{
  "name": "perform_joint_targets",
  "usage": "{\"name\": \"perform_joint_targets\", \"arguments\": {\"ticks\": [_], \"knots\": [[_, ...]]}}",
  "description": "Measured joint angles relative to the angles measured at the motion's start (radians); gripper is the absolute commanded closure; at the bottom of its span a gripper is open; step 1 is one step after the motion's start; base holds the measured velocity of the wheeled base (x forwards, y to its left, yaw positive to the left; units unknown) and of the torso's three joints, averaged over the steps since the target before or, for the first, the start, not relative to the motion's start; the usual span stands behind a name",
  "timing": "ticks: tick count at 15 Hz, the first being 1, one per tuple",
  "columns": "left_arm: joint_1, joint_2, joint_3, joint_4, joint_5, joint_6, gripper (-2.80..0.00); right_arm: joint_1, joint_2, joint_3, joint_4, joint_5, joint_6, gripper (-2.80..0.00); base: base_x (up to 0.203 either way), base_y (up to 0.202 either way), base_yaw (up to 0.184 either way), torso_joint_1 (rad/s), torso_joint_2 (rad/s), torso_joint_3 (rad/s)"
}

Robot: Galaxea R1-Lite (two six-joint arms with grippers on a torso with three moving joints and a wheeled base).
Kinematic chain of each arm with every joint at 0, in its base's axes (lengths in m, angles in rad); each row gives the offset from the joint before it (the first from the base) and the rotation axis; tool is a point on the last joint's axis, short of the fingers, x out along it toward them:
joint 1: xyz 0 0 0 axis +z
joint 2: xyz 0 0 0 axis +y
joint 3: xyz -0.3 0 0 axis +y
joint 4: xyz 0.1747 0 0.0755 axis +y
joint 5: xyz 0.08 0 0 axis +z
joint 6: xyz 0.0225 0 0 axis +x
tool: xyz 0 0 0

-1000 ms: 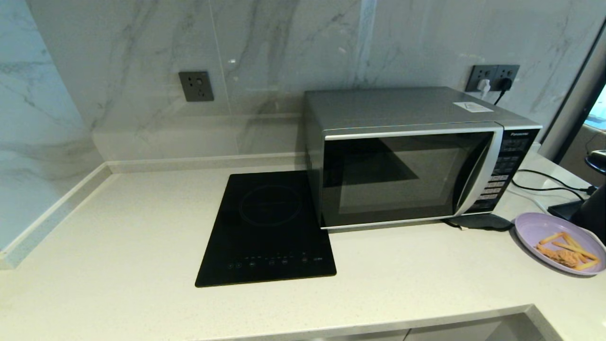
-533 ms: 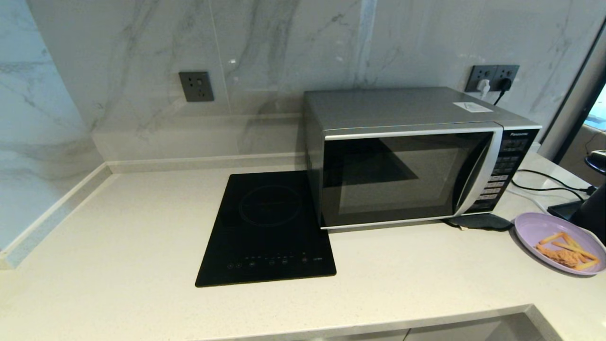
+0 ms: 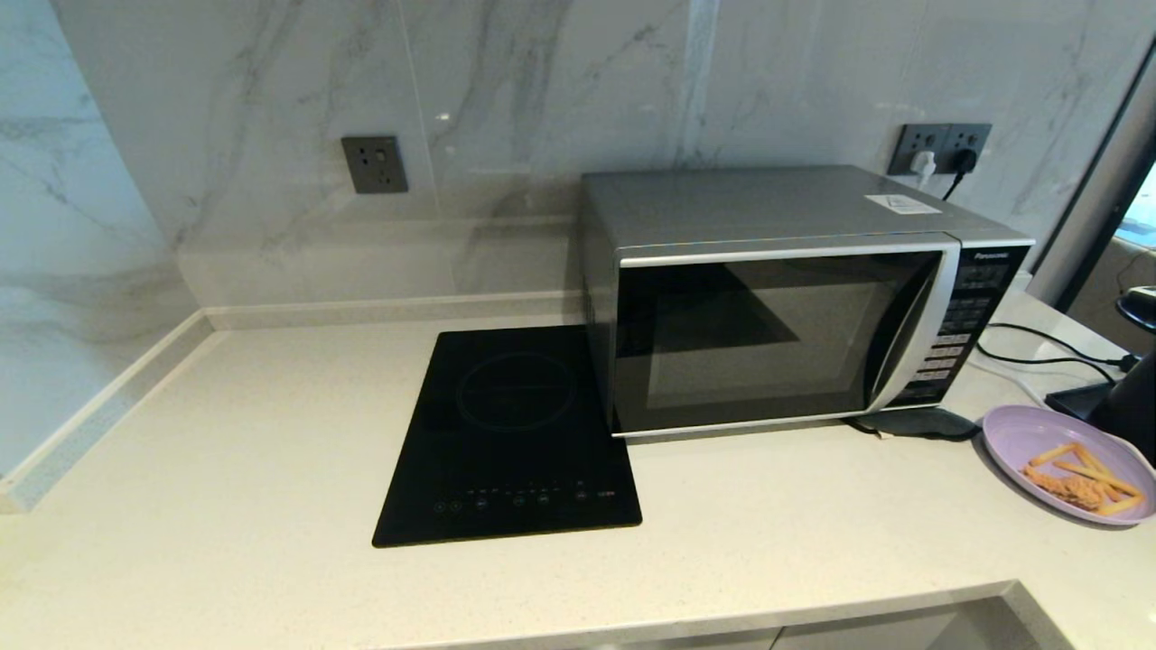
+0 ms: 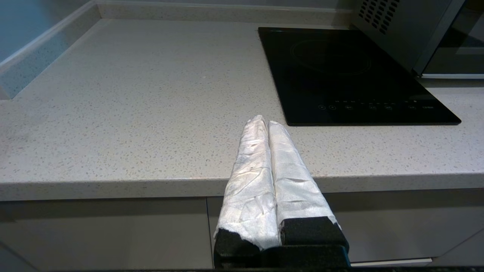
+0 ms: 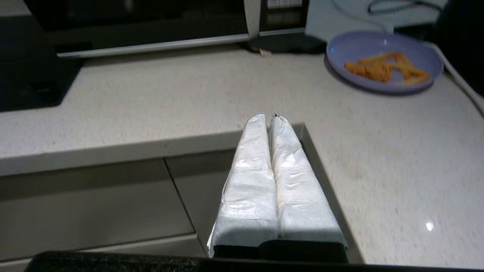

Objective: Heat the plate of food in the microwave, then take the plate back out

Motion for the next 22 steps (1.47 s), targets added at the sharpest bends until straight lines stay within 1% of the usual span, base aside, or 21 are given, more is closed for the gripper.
{"name": "perform_joint_targets", "arguments": {"ticks": [1, 2, 3, 4, 7, 22], "knots": [[0.000, 0.000, 0.000, 0.000, 0.000, 0.000, 0.00, 0.000, 0.000, 0.039, -0.087, 0.024, -0.014, 0.00, 0.000, 0.000, 0.000, 0.000, 0.00, 0.000], [0.000, 0.000, 0.000, 0.000, 0.000, 0.000, 0.00, 0.000, 0.000, 0.061, -0.134, 0.051, -0.032, 0.00, 0.000, 0.000, 0.000, 0.000, 0.00, 0.000], [0.000, 0.000, 0.000, 0.000, 0.000, 0.000, 0.00, 0.000, 0.000, 0.073, -0.128, 0.065, -0.047, 0.00, 0.000, 0.000, 0.000, 0.000, 0.00, 0.000], [0.000, 0.000, 0.000, 0.000, 0.000, 0.000, 0.00, 0.000, -0.001, 0.079, -0.115, 0.069, -0.042, 0.00, 0.000, 0.000, 0.000, 0.000, 0.00, 0.000], [0.000, 0.000, 0.000, 0.000, 0.000, 0.000, 0.00, 0.000, -0.001, 0.083, -0.115, 0.054, 0.060, 0.00, 0.000, 0.000, 0.000, 0.000, 0.00, 0.000], [0.000, 0.000, 0.000, 0.000, 0.000, 0.000, 0.00, 0.000, 0.000, 0.085, -0.114, 0.048, 0.070, 0.00, 0.000, 0.000, 0.000, 0.000, 0.00, 0.000]]}}
